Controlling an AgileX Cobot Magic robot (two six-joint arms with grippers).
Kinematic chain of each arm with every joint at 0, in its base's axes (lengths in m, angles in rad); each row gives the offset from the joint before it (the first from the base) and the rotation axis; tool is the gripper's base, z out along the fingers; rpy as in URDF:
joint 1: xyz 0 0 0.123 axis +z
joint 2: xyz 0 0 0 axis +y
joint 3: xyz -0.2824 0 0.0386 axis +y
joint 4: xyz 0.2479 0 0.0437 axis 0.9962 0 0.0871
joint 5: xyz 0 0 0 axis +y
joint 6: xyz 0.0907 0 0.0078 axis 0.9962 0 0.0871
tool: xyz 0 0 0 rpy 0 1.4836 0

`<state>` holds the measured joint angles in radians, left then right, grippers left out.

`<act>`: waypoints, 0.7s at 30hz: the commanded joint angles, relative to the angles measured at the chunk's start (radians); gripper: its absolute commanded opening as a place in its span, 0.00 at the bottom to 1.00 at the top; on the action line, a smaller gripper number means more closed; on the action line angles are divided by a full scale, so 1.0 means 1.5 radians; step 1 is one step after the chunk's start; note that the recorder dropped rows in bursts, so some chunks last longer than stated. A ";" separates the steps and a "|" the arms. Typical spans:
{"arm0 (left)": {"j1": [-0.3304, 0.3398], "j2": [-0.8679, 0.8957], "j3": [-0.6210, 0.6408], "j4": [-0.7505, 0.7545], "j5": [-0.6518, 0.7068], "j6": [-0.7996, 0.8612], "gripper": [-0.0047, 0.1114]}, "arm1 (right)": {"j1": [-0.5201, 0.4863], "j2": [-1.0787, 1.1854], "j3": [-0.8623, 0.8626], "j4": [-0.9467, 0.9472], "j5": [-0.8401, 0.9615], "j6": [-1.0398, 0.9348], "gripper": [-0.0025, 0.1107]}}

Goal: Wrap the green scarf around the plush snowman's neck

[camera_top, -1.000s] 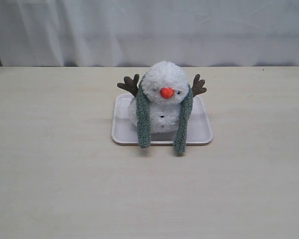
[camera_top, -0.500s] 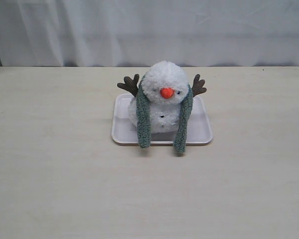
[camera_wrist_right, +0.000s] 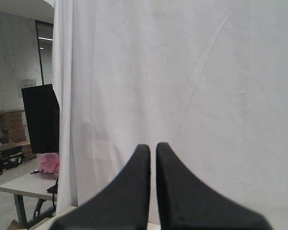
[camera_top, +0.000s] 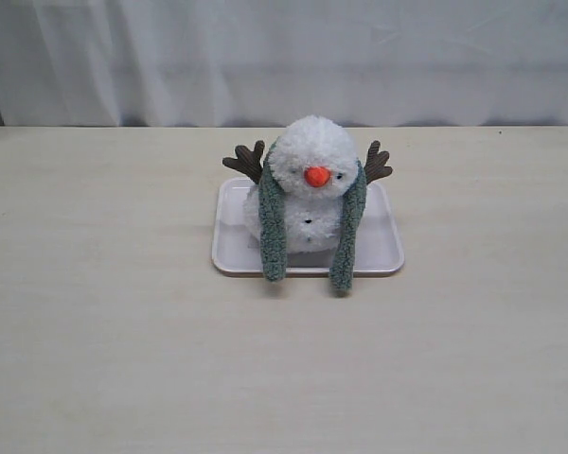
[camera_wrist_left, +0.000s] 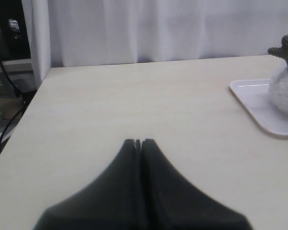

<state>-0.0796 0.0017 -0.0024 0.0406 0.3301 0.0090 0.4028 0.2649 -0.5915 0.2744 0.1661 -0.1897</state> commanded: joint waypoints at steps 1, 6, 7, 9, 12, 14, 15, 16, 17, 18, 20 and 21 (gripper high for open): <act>0.001 -0.001 0.002 0.000 -0.005 -0.006 0.04 | 0.001 -0.002 0.004 0.001 0.005 0.002 0.06; 0.001 -0.001 0.002 0.000 -0.005 -0.006 0.04 | 0.001 -0.002 0.004 0.001 0.005 0.002 0.06; 0.001 -0.001 0.002 0.000 -0.005 -0.006 0.04 | 0.001 -0.002 0.004 0.001 0.005 0.002 0.06; 0.001 -0.001 0.002 0.000 -0.005 -0.006 0.04 | 0.001 -0.002 0.004 0.001 0.005 0.002 0.06; 0.001 -0.001 0.002 0.000 -0.005 -0.006 0.04 | 0.001 -0.002 0.004 0.001 0.005 0.002 0.06; 0.001 -0.001 0.002 0.000 -0.005 -0.006 0.04 | 0.001 -0.002 0.004 0.001 0.005 0.002 0.06; 0.001 -0.001 0.002 0.000 -0.005 -0.006 0.04 | 0.003 -0.002 0.004 0.001 0.005 0.002 0.06; 0.001 -0.001 0.002 0.000 -0.005 -0.006 0.04 | 0.003 -0.002 0.004 0.001 0.005 0.002 0.06; 0.001 -0.001 0.002 0.000 -0.005 -0.006 0.04 | 0.003 -0.002 0.004 0.001 0.005 0.002 0.06; 0.001 -0.001 0.002 0.000 -0.005 -0.006 0.04 | 0.003 -0.002 0.004 0.000 0.005 -0.003 0.06; 0.001 -0.001 0.002 0.000 -0.006 -0.006 0.04 | 0.003 -0.002 0.004 -0.021 0.002 -0.010 0.06; 0.001 -0.001 0.002 0.000 -0.006 -0.006 0.04 | 0.003 -0.005 0.008 -0.040 -0.004 0.005 0.06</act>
<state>-0.0796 0.0017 -0.0024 0.0406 0.3301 0.0076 0.4028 0.2649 -0.5915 0.2704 0.1661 -0.1969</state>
